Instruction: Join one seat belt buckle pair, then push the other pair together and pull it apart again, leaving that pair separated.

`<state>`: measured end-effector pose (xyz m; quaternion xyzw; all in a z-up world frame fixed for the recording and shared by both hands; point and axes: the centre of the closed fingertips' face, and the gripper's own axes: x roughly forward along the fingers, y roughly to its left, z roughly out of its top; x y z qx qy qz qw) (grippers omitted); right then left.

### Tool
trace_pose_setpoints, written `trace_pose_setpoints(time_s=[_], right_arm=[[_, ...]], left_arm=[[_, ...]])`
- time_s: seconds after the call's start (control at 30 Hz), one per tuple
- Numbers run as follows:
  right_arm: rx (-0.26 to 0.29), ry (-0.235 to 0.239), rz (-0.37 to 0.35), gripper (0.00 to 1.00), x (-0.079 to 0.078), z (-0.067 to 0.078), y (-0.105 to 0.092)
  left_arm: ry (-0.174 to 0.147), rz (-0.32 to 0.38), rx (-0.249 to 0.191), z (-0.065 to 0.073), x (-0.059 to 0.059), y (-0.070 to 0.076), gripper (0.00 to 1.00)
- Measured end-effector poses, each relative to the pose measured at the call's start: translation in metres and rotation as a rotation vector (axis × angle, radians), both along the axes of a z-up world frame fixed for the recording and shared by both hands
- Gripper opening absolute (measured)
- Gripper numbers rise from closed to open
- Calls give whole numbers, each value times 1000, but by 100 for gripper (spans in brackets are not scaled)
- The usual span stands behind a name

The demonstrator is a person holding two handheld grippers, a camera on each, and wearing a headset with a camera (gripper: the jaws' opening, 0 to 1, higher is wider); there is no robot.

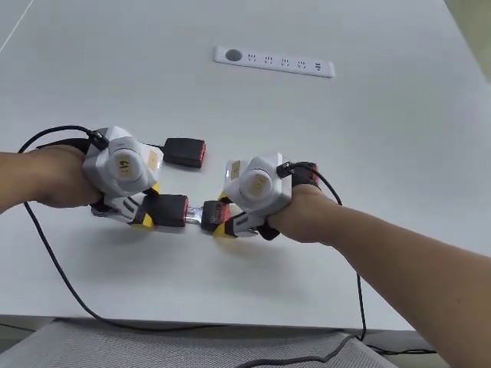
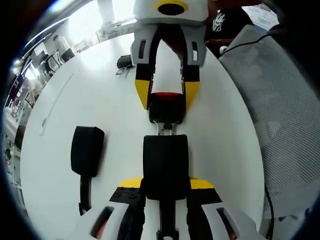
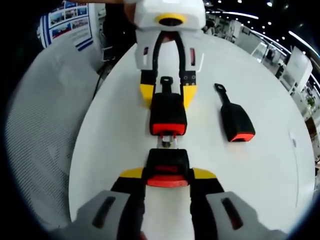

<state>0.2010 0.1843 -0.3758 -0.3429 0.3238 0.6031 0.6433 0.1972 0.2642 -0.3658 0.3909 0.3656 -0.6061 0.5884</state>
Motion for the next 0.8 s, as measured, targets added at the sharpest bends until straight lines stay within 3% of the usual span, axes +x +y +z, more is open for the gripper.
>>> trace_pose_setpoints(time_s=[0.2, 0.47, 0.63, 0.67, 0.7, 0.8], right_arm=[[7, 12, -14, 33, 0, 1, 0], [25, 12, -30, 32, 0, 2, 13], [30, 15, -26, 32, 0, 2, 17], [51, 23, -34, 32, 0, 5, 21], [26, 25, -38, 32, -1, 1, 16], [57, 29, -45, 32, -1, 0, 17]], left_arm=[[6, -6, -23, 1, 0, 0, 31], [8, 0, -8, 0, 0, -1, 30], [8, -8, -25, 1, -1, 0, 30], [9, -11, -28, 0, -1, -1, 30], [11, -4, -30, 0, -1, 0, 30], [9, -8, -32, -1, -2, 1, 30]])
